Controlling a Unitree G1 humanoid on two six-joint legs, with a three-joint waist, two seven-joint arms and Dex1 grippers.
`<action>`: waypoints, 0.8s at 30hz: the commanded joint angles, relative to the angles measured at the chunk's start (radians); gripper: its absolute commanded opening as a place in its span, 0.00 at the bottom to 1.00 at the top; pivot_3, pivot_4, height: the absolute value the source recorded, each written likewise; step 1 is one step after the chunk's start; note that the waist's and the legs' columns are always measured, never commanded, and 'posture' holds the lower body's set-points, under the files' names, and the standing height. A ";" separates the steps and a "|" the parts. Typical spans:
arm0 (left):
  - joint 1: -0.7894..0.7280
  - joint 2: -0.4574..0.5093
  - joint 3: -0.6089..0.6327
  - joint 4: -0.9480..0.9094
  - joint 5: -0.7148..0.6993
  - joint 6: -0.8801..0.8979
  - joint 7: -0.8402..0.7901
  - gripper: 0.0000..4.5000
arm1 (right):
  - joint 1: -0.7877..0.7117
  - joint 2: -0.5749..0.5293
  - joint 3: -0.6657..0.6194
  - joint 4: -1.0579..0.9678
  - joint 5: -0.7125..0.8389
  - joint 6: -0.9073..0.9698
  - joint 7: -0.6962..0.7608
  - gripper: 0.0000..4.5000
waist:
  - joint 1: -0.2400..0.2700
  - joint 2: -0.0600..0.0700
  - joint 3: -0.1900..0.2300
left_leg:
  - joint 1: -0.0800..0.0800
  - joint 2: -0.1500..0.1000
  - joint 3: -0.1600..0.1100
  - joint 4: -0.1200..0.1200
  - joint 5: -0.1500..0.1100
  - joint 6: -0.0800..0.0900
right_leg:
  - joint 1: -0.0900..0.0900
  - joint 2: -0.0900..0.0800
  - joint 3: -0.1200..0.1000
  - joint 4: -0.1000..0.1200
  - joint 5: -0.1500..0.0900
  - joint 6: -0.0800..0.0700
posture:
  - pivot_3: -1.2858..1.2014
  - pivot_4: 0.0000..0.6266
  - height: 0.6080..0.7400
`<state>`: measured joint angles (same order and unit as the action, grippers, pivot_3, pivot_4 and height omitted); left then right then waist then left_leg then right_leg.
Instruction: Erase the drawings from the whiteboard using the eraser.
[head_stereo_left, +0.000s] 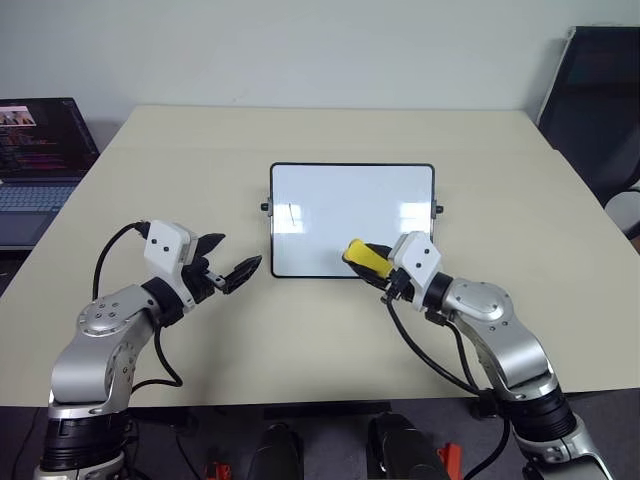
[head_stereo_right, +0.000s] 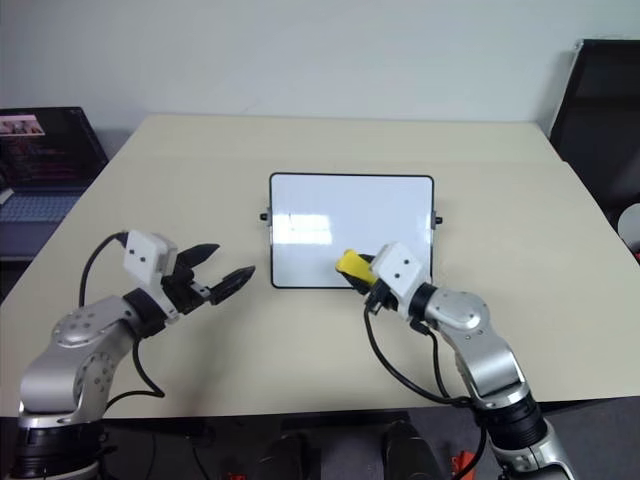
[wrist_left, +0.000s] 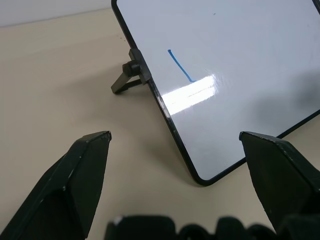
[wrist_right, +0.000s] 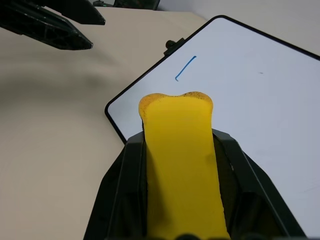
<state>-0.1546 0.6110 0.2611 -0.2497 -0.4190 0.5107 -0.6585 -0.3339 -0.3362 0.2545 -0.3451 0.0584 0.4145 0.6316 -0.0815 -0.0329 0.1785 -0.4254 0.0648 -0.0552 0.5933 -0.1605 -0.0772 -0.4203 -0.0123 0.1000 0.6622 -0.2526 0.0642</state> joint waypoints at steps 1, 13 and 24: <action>-0.004 0.008 0.012 -0.058 -0.004 -0.023 0.010 1.00 | -0.013 -0.007 0.012 -0.008 -0.005 -0.043 0.007 0.30 | 0.000 0.000 0.000 | 0.000 0.000 0.000 0.000 0.000 0.000 | 0.000 0.000 0.000 0.000 0.000 0.000 | 0.52 0.24 1.00; -0.037 -0.001 -0.032 -0.033 0.011 -0.030 0.016 1.00 | -0.381 0.123 0.127 0.369 -0.132 -0.066 -0.023 0.30 | -0.002 0.000 0.000 | 0.000 0.000 0.000 0.001 0.000 0.000 | 0.000 0.000 0.000 0.000 0.001 -0.001 | 0.52 0.24 1.00; -0.066 0.002 -0.077 -0.019 0.021 -0.038 -0.003 1.00 | -0.826 0.277 0.147 1.044 -0.219 -0.259 -0.038 0.29 | -0.004 0.000 0.000 | 0.000 0.000 0.000 0.000 0.000 0.000 | 0.000 0.001 0.000 0.001 0.001 0.000 | 0.52 0.24 1.00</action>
<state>-0.2063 0.6082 0.1844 -0.2550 -0.4007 0.4921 -0.6584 -1.1195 -0.0669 0.4247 0.6460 -0.1475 0.2003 0.6098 -0.0854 -0.0328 0.1789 -0.4256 0.0651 -0.0556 0.5931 -0.1604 -0.0771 -0.4208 -0.0115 0.0995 0.6629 -0.2511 0.0642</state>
